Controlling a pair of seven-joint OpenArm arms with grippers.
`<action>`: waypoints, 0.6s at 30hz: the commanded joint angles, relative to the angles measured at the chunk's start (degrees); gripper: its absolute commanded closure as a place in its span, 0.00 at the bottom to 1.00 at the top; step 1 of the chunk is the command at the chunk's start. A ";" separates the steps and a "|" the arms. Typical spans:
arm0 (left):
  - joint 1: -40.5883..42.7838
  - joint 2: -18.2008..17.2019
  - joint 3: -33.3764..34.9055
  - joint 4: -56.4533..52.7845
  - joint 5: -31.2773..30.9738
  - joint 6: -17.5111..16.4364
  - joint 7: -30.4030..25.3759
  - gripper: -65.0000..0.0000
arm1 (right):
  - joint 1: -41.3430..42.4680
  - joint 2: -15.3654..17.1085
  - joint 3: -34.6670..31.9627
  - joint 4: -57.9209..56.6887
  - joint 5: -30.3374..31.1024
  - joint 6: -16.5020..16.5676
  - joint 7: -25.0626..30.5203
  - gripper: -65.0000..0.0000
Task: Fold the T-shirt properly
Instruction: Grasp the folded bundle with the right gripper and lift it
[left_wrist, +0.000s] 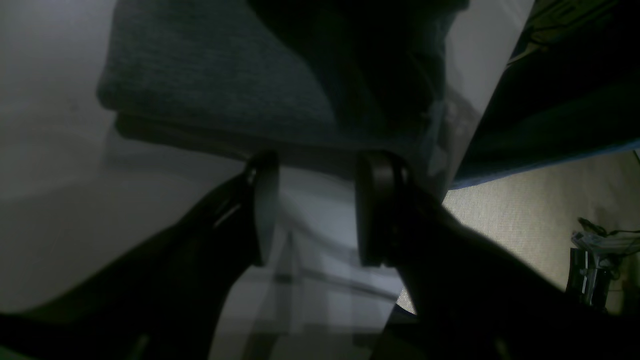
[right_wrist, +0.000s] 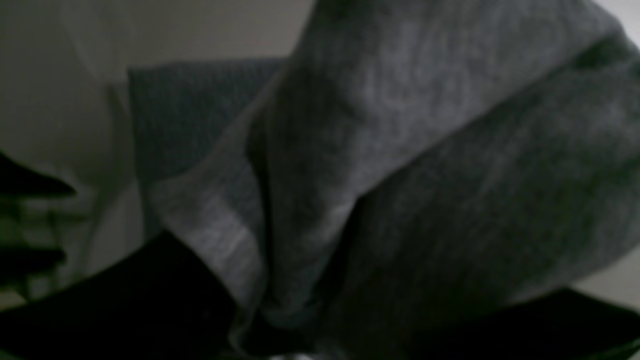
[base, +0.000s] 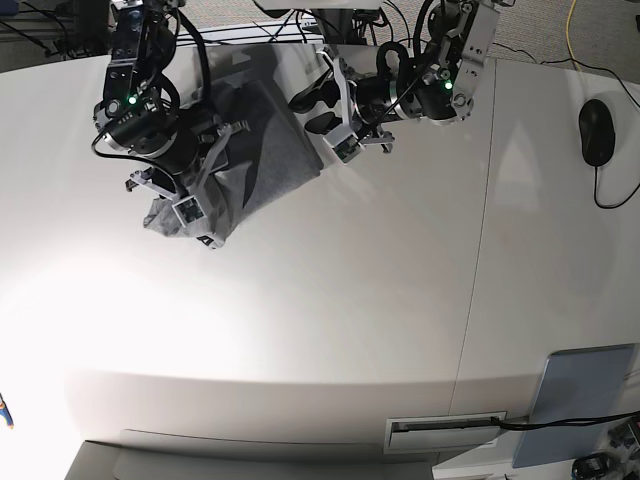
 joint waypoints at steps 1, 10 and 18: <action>-0.31 -0.02 -0.13 1.03 -1.25 -0.22 -1.22 0.59 | 0.28 1.09 -1.18 1.01 0.61 1.14 1.27 0.66; -0.44 -0.04 -0.13 1.03 -1.22 -0.20 -1.20 0.59 | 0.33 7.13 -19.87 1.01 -14.56 3.52 4.74 0.66; -0.44 -0.13 -0.13 1.03 0.04 -0.20 -1.07 0.59 | 0.79 11.65 -31.23 1.60 -29.55 -5.40 5.62 0.66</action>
